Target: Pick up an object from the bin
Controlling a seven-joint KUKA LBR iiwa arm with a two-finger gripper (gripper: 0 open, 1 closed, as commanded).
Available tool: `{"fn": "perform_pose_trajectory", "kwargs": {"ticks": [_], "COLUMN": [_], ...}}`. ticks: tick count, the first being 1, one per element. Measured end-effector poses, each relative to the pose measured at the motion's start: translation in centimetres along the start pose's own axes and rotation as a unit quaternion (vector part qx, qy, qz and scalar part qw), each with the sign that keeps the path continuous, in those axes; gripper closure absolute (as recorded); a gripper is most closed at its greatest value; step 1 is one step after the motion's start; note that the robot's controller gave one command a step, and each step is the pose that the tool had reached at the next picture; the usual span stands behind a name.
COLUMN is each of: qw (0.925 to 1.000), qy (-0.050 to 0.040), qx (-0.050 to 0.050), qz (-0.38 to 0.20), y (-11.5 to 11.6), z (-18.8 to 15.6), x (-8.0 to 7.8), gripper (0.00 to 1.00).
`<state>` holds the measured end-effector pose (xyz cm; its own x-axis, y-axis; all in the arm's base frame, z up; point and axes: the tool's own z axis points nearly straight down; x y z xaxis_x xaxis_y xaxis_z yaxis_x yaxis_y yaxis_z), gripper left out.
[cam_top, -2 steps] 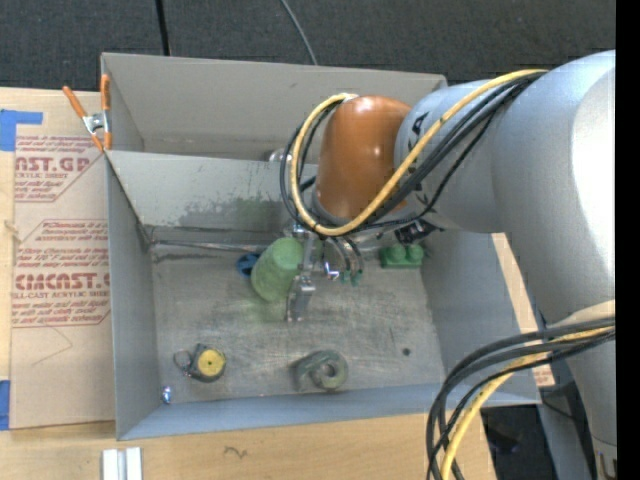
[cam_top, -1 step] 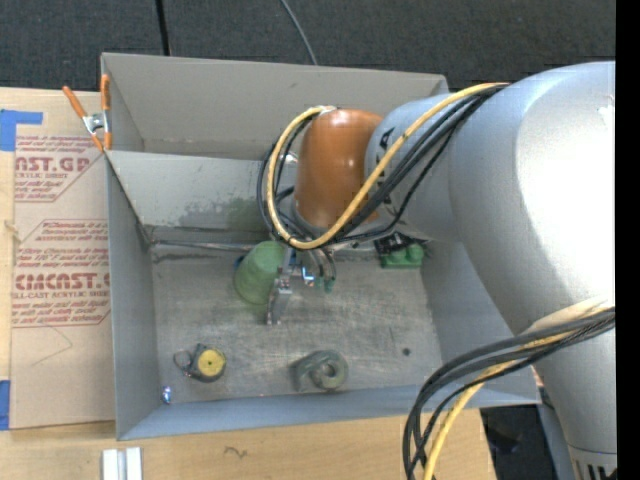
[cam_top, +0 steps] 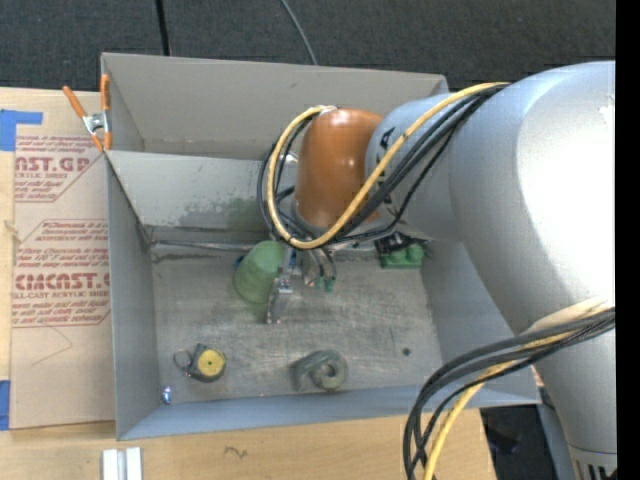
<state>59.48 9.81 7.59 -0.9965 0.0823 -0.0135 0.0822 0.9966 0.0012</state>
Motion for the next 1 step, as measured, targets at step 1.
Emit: {"fn": "perform_pose_trajectory", "kwargs": {"ticks": [1], "qw": [0.9925], "qy": [0.0022], "qx": [-0.001], "qz": [-0.122], "y": [-1.01], "z": [-12.84], "x": [0.64], "gripper": [1.00]}}
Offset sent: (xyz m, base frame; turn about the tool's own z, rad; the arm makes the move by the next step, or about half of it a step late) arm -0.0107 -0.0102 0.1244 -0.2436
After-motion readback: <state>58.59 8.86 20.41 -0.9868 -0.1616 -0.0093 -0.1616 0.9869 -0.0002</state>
